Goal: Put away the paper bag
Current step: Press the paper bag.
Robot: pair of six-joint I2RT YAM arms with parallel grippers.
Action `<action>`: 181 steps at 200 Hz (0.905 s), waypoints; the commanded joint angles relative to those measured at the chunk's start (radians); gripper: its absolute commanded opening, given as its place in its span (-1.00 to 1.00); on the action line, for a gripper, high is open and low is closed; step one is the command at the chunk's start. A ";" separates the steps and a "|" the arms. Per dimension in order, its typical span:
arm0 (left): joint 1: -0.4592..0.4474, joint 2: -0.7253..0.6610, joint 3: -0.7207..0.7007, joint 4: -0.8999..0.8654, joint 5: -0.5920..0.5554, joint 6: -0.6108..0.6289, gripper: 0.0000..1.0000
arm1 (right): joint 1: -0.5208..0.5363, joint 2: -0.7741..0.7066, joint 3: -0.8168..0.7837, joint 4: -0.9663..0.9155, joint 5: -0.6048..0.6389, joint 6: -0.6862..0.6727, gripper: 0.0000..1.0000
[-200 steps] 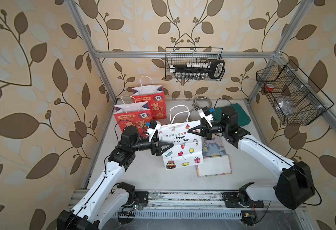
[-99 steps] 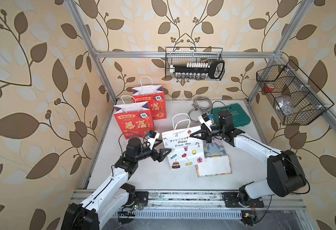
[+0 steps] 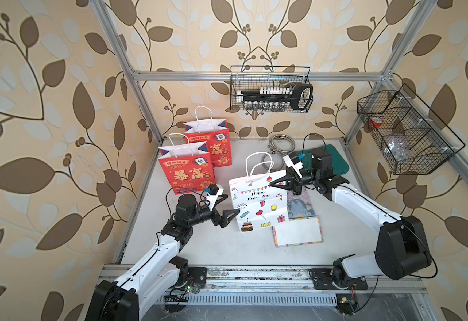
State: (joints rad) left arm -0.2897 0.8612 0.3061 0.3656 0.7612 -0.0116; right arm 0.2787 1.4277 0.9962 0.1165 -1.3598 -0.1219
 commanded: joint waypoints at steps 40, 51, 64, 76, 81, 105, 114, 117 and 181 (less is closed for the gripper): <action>-0.083 0.059 0.016 0.137 0.050 0.037 0.98 | -0.005 -0.036 0.069 0.058 -0.008 0.123 -1.00; -0.092 0.058 0.010 0.156 0.039 0.032 0.98 | -0.006 -0.036 0.072 0.069 -0.006 0.134 -1.00; -0.095 0.051 0.001 0.181 0.025 0.019 0.98 | -0.007 -0.039 0.076 0.075 -0.005 0.140 -1.00; -0.096 0.038 -0.007 0.189 0.012 0.014 0.98 | -0.010 -0.040 0.078 0.079 -0.006 0.146 -1.00; -0.096 0.031 -0.009 0.185 0.008 0.016 0.98 | -0.010 -0.039 0.080 0.085 -0.005 0.151 -1.00; -0.095 0.002 -0.027 0.156 -0.014 0.022 0.98 | -0.012 -0.035 0.080 0.128 0.001 0.189 -1.00; -0.095 -0.004 -0.035 0.146 -0.016 0.024 0.98 | -0.012 -0.034 0.083 0.135 0.004 0.195 -1.00; -0.095 -0.005 -0.037 0.143 -0.017 0.024 0.98 | -0.013 -0.034 0.084 0.137 0.006 0.197 -1.00; -0.109 0.037 -0.028 0.141 -0.049 0.092 0.98 | -0.009 -0.029 0.091 0.234 0.032 0.296 -1.00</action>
State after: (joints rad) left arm -0.3878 0.8810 0.2646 0.4706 0.7387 0.0364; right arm 0.2680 1.4082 1.0550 0.2768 -1.3457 0.1131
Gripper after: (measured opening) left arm 0.989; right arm 0.047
